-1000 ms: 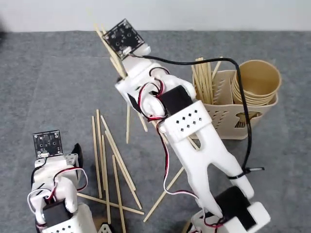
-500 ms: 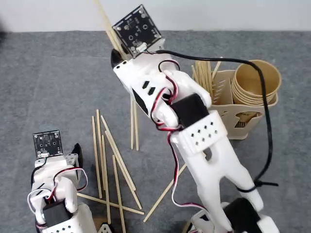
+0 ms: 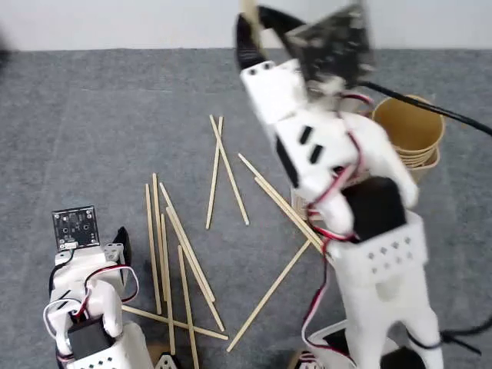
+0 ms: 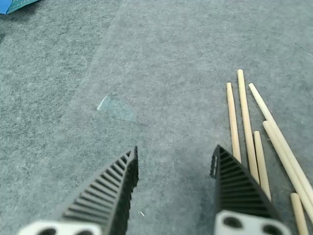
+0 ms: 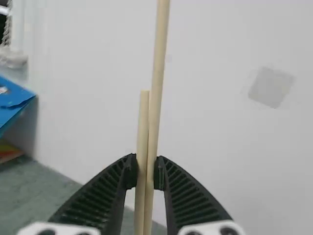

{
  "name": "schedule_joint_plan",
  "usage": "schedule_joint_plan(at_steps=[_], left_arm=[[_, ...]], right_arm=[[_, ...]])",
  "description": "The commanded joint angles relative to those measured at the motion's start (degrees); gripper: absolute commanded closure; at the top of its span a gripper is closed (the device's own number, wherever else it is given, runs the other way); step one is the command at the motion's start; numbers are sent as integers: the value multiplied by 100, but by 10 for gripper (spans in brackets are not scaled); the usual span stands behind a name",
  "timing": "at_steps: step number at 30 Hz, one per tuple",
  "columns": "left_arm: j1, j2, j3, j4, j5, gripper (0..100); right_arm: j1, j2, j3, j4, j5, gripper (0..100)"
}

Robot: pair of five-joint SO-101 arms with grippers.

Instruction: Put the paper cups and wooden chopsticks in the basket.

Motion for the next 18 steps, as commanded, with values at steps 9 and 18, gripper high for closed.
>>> schedule_joint_plan(at_steps=[9,18], left_arm=[[9,-88,-31,-141,-44,769],[9,-88,-22,-141,-44,769]], right_arm=[[840,-2035,2479,-1138,624,991],[1543,-2114,4308,-2791,580,991]])
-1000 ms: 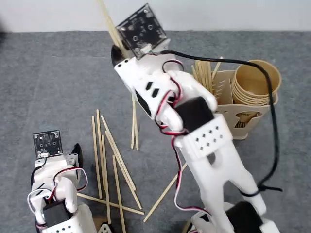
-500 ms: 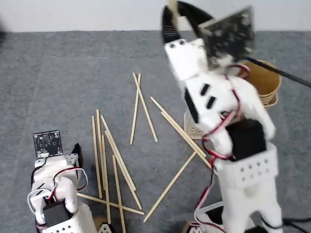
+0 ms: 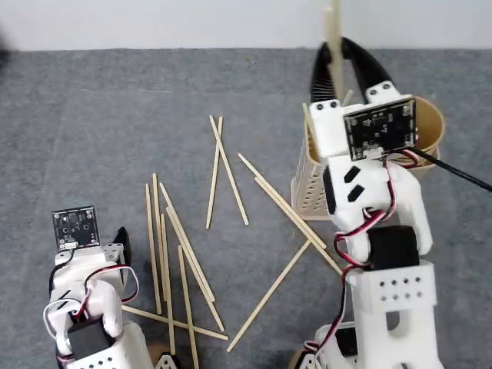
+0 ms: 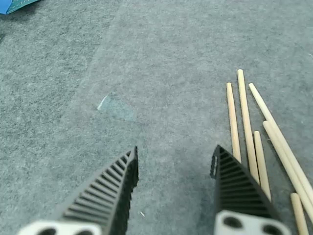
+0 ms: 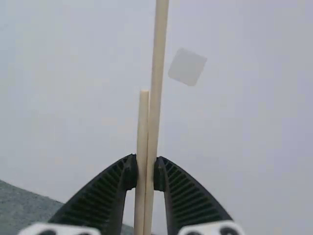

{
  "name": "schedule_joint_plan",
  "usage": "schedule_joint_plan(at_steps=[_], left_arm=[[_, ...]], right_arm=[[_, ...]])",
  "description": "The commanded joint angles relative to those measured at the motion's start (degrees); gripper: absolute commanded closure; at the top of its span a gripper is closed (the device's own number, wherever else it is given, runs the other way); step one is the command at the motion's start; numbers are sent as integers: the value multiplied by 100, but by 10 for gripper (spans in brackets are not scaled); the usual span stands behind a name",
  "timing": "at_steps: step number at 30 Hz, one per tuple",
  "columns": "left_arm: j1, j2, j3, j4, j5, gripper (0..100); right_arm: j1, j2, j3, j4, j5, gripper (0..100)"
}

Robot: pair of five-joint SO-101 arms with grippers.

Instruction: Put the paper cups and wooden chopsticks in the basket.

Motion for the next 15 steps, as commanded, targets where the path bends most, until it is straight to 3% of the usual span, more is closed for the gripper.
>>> schedule_joint_plan(at_steps=[1,11,15], left_arm=[[9,-88,-22,-141,-44,769],[9,-88,-22,-141,-44,769],[9,-88,-22,-141,-44,769]], right_arm=[[92,-207,492,-356,9,991],[233,-163,1213,101,-967,975],[426,-207,1160,549,-1336,840]])
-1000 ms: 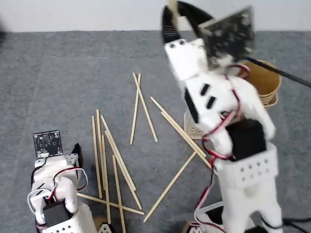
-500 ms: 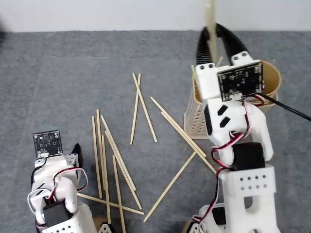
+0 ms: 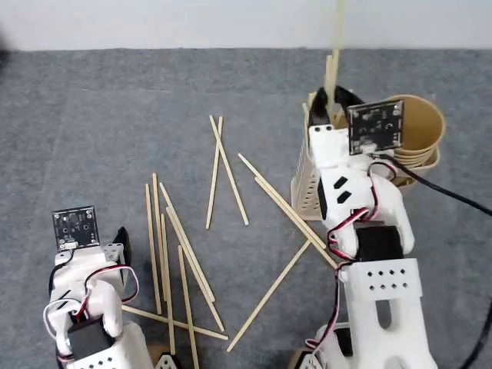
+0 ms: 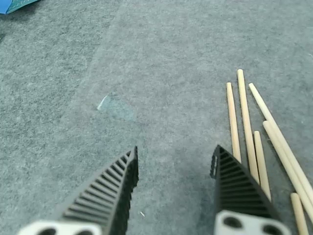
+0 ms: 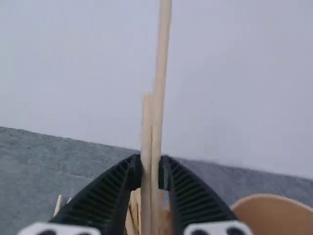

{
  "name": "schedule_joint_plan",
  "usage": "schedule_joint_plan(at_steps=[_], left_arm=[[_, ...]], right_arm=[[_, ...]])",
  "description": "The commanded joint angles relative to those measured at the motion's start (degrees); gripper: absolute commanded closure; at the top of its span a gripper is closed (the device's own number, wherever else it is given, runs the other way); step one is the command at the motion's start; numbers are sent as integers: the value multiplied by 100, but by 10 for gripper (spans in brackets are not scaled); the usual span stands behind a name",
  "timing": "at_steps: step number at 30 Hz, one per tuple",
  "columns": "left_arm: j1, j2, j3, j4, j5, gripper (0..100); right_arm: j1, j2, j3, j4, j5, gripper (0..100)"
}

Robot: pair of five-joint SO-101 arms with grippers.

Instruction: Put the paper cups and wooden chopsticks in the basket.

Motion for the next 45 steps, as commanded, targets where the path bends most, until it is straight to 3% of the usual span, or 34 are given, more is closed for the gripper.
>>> schedule_joint_plan(at_steps=[1,10,18,22,30,34,40,45], left_arm=[[9,-88,-22,-141,-44,769],[9,-88,-22,-141,-44,769],[9,-88,-22,-141,-44,769],[9,-88,-22,-141,-44,769],[9,-88,-22,-141,-44,769],[0,-88,-22,-132,-53,769],[193,-62,-198,-35,-281,771],[774,-44,-892,703,-448,772]], right_arm=[[171,-180,-149,312,-246,805],[-224,-127,-1600,1640,-273,809],[-1824,22,-1758,2484,-290,868],[-2264,752,-1741,2545,-290,890],[-2501,2976,-2470,2563,-484,788],[-2475,3820,-2796,2589,-519,786],[-2510,3776,-2743,3591,-536,786],[-2457,3521,-2734,4725,-545,786]])
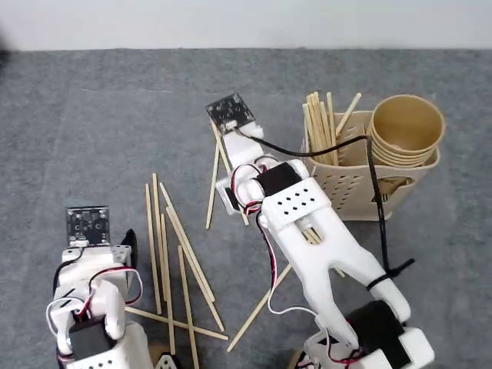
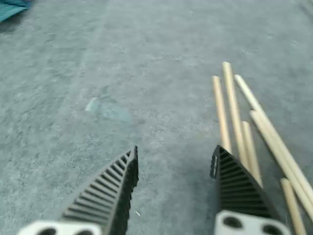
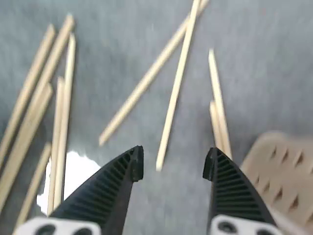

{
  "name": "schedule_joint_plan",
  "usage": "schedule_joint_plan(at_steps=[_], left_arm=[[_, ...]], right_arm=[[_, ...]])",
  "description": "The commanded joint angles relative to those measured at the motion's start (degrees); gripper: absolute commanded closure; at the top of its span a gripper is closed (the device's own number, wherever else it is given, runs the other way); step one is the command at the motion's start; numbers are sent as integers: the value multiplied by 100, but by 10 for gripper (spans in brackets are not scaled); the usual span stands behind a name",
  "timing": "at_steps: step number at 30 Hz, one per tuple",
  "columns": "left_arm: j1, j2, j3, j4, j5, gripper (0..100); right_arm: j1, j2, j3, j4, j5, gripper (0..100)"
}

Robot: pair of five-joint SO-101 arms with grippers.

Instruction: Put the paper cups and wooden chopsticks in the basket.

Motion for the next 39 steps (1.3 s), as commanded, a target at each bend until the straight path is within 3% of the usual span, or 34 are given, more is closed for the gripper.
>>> schedule_joint_plan(at_steps=[1,5,9,19,29,39], left_arm=[[431,-35,-681,369,-79,772],[774,-18,-760,369,-105,772],[958,642,-989,246,-114,772],[1213,4747,-3134,246,-299,772],[1204,8598,-4646,-123,-536,753],[1213,11253,-6185,-149,-343,720]], right_arm=[[4,-444,-264,804,-53,786],[-22,-813,273,1042,-62,786],[-4,-1420,1116,549,-53,786],[198,-2378,2330,-453,-53,786],[523,-2378,2479,-444,-633,786],[514,-2378,2602,-453,-659,786]])
